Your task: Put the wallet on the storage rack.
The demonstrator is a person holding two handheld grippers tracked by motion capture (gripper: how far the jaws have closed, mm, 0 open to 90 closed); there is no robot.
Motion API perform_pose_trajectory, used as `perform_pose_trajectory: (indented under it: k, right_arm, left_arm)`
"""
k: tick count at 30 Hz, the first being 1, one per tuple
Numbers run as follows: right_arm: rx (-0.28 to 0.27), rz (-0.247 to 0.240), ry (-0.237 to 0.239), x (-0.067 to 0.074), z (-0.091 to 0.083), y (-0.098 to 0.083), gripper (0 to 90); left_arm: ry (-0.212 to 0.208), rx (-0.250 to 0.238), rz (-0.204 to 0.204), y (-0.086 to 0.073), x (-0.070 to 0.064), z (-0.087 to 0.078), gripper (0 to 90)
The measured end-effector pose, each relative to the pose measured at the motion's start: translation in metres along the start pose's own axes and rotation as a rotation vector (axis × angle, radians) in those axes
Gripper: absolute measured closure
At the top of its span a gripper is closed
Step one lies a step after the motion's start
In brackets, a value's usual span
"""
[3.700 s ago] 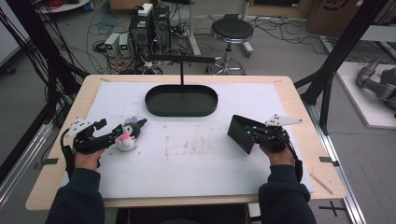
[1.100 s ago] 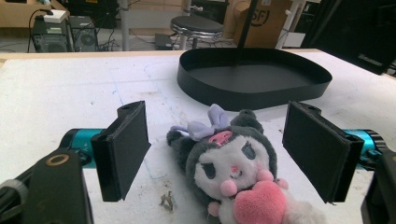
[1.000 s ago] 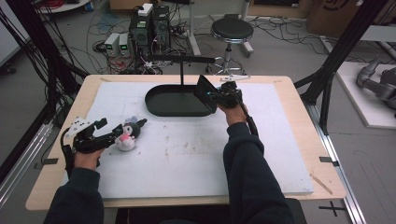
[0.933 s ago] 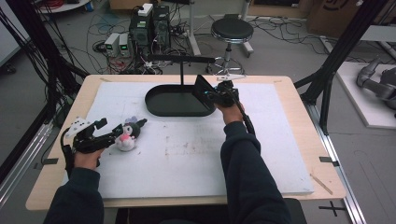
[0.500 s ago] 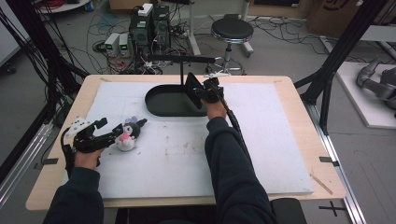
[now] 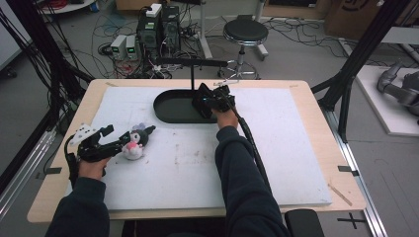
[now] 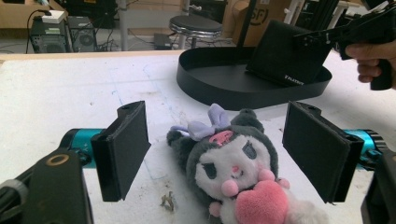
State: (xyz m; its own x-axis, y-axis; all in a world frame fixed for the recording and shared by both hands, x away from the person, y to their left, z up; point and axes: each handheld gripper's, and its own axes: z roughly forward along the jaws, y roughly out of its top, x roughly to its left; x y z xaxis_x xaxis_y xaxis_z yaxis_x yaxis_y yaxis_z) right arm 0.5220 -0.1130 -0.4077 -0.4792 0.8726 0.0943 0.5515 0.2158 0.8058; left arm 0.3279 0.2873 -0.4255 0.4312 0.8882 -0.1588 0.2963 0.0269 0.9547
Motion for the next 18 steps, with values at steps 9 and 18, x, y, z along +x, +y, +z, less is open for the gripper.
perform_pose_trajectory:
  k: [9,18]
  right_arm:
    - [0.12,0.015,-0.07,-0.021,-0.006,-0.005,67.6]
    - [0.081,-0.011,-0.04,-0.017,-0.024,0.001,46.7]
  left_arm:
    - [-0.004,0.007,0.007,0.0,-0.002,0.001,22.5]
    - [-0.001,0.003,0.001,-0.001,-0.001,-0.001,22.5]
